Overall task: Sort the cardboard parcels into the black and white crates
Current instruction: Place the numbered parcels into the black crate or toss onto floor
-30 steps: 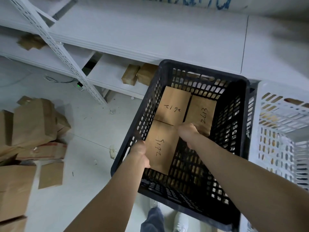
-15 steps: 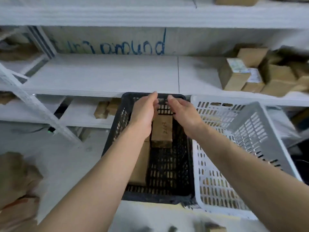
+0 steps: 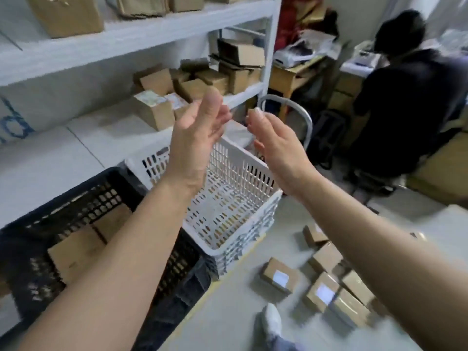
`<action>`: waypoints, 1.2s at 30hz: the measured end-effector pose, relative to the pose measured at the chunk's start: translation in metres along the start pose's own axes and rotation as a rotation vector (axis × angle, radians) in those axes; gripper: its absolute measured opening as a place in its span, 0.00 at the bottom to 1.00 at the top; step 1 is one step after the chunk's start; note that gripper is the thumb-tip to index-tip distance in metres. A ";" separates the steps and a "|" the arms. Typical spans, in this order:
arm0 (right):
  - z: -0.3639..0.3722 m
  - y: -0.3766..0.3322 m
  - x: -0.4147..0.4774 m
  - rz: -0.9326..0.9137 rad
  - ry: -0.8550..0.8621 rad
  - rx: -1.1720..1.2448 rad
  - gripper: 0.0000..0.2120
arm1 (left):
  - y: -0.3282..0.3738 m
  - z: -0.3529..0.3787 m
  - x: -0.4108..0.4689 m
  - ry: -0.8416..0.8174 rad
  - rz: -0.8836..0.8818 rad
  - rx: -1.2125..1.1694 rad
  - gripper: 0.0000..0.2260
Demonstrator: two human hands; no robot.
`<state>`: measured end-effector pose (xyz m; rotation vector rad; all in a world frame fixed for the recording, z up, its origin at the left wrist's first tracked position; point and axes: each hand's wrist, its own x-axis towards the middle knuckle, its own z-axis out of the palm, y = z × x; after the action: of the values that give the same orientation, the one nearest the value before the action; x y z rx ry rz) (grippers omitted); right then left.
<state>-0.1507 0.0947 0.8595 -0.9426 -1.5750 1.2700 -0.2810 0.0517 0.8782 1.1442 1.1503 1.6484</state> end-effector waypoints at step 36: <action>-0.507 0.151 -0.183 0.409 0.659 -0.136 0.08 | -0.232 0.477 -0.074 -0.366 -0.517 -0.058 0.16</action>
<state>0.3929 0.1124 0.7272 -1.6325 -0.9811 0.9647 0.2218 0.1523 0.7233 0.9571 1.0399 1.0226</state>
